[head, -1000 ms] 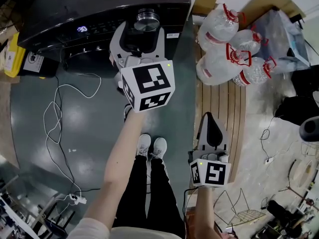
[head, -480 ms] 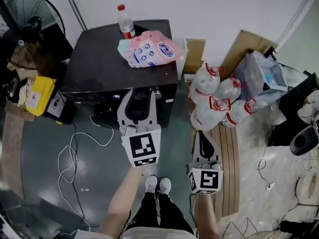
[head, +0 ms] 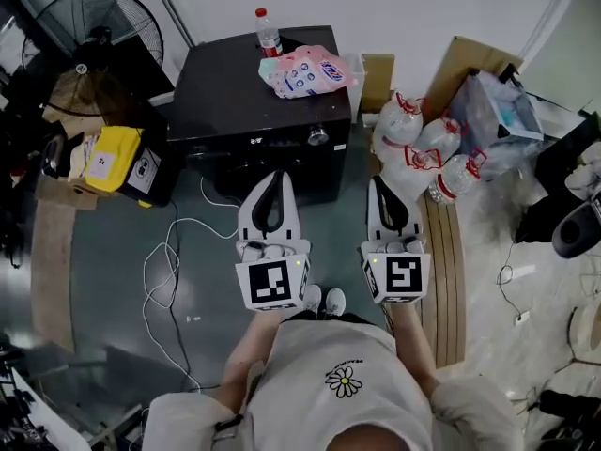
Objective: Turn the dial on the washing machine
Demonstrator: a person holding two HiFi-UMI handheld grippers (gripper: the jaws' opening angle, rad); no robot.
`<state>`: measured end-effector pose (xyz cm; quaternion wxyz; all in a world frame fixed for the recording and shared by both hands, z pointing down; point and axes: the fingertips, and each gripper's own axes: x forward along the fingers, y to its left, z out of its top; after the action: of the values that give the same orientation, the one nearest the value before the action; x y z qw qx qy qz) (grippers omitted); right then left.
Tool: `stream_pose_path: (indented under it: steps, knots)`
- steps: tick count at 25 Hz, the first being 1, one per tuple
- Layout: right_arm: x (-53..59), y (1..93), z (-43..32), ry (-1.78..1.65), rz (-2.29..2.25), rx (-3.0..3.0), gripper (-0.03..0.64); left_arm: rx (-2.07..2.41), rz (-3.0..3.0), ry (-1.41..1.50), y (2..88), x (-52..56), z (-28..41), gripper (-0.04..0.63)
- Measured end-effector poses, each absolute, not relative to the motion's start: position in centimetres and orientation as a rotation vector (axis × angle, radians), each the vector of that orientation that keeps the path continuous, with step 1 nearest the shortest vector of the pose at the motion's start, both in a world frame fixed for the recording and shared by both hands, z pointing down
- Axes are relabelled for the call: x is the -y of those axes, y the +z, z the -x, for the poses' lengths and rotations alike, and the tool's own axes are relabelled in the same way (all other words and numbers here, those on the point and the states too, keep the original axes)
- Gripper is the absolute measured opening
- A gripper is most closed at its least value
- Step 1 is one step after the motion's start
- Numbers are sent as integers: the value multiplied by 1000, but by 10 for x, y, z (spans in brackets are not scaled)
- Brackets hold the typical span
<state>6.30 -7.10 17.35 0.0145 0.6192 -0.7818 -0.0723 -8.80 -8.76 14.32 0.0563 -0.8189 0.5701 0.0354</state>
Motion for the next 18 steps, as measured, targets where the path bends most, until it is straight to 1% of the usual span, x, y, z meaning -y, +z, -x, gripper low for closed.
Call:
stream_pose_path:
  steps: [4, 11, 18]
  knots:
    - [60, 164, -46, -309, -1877, 2470, 3, -1742, 2495, 140, 146, 73, 94, 0]
    - [40, 182, -33, -285, -1850, 2493, 3, -1750, 2482, 114, 160, 53, 101, 0]
    - [40, 167, -27, -322, -1854, 2509, 3, -1760, 2474, 129, 153, 56, 110, 0]
